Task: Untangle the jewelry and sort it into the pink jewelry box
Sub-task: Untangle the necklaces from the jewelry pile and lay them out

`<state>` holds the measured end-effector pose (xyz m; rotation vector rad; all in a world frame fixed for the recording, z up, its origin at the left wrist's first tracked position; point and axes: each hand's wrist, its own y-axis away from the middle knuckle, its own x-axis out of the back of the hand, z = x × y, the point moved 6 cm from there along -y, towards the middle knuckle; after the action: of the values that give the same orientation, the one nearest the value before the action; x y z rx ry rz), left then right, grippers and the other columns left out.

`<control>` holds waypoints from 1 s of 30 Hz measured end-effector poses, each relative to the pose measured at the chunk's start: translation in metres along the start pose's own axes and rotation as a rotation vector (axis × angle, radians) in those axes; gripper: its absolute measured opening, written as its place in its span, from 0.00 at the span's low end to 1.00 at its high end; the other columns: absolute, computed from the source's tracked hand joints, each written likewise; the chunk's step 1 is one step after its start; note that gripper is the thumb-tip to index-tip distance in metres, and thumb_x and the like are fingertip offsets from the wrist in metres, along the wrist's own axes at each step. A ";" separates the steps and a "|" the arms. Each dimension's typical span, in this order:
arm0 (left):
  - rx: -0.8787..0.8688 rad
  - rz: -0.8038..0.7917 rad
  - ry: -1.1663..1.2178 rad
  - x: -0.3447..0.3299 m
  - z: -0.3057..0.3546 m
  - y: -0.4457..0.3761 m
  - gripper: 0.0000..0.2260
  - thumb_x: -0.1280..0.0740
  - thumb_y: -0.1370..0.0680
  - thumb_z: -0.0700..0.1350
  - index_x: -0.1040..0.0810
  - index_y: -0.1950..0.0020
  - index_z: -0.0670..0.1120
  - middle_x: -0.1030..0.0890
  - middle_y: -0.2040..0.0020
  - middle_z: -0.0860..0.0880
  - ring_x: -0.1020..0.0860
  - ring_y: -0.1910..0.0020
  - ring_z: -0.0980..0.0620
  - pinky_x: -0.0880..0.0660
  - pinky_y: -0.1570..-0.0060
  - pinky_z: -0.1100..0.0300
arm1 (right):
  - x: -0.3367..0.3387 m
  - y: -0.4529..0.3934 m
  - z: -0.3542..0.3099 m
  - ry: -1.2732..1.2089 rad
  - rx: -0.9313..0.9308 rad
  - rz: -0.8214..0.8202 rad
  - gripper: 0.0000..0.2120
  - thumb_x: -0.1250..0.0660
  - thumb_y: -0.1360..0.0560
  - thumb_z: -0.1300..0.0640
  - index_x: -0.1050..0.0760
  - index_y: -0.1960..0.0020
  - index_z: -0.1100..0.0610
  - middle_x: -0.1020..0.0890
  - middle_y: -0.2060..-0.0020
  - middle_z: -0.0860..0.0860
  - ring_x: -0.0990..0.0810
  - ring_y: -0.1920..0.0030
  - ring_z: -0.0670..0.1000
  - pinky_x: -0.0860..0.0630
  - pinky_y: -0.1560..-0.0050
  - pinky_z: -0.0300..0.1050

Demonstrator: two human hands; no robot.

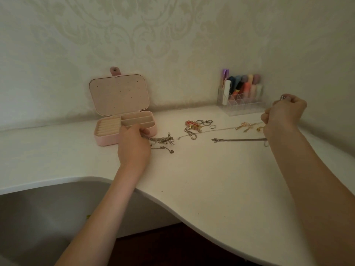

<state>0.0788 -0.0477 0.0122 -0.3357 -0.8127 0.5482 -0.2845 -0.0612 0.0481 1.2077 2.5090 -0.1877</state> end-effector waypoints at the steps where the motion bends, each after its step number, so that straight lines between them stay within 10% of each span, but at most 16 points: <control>1: 0.008 0.002 0.011 0.001 0.000 -0.001 0.17 0.44 0.29 0.31 0.21 0.49 0.41 0.24 0.44 0.38 0.28 0.53 0.44 0.33 0.57 0.57 | 0.004 -0.004 0.000 -0.026 -0.008 0.029 0.11 0.55 0.21 0.62 0.36 0.54 0.53 0.29 0.54 0.53 0.36 0.67 0.49 0.41 0.79 0.32; 8: 0.037 -0.009 0.094 0.002 0.003 0.000 0.16 0.43 0.29 0.30 0.23 0.45 0.40 0.29 0.43 0.37 0.30 0.44 0.43 0.38 0.54 0.63 | 0.003 0.001 0.003 -0.030 -0.058 -0.016 0.12 0.55 0.23 0.64 0.35 0.51 0.55 0.32 0.62 0.51 0.40 0.73 0.47 0.44 0.79 0.31; 14: -0.145 -0.082 0.280 0.002 0.030 0.007 0.22 0.37 0.36 0.28 0.22 0.58 0.55 0.32 0.52 0.59 0.30 0.48 0.55 0.37 0.51 0.74 | -0.034 0.039 0.001 0.245 -0.050 -0.497 0.09 0.46 0.19 0.62 0.29 0.53 0.53 0.29 0.67 0.49 0.39 0.76 0.44 0.43 0.81 0.33; 21: -0.080 -0.296 0.616 0.001 0.038 0.010 0.16 0.42 0.45 0.36 0.23 0.75 0.57 0.25 0.53 0.54 0.28 0.58 0.68 0.34 0.64 0.72 | -0.057 0.075 0.001 0.516 0.048 -0.890 0.07 0.39 0.21 0.59 0.22 0.52 0.53 0.24 0.68 0.48 0.31 0.74 0.44 0.35 0.77 0.35; 25: -0.137 -0.517 0.735 -0.004 0.046 0.016 0.15 0.43 0.43 0.40 0.19 0.67 0.53 0.20 0.51 0.53 0.25 0.47 0.60 0.33 0.51 0.62 | -0.062 0.087 0.002 0.523 0.051 -0.996 0.07 0.37 0.22 0.59 0.20 0.52 0.54 0.24 0.68 0.48 0.29 0.73 0.45 0.33 0.74 0.36; 30: -0.131 -0.411 0.769 -0.014 0.073 0.021 0.05 0.34 0.27 0.43 0.21 0.53 0.49 0.17 0.51 0.52 0.21 0.48 0.57 0.29 0.47 0.64 | -0.067 0.097 0.006 0.519 0.094 -1.136 0.07 0.33 0.24 0.59 0.18 0.49 0.56 0.20 0.68 0.48 0.26 0.67 0.46 0.29 0.61 0.39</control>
<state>0.0090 -0.0334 0.0409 -0.4454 -0.1539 -0.0405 -0.1689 -0.0503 0.0703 -0.3487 3.3676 -0.2799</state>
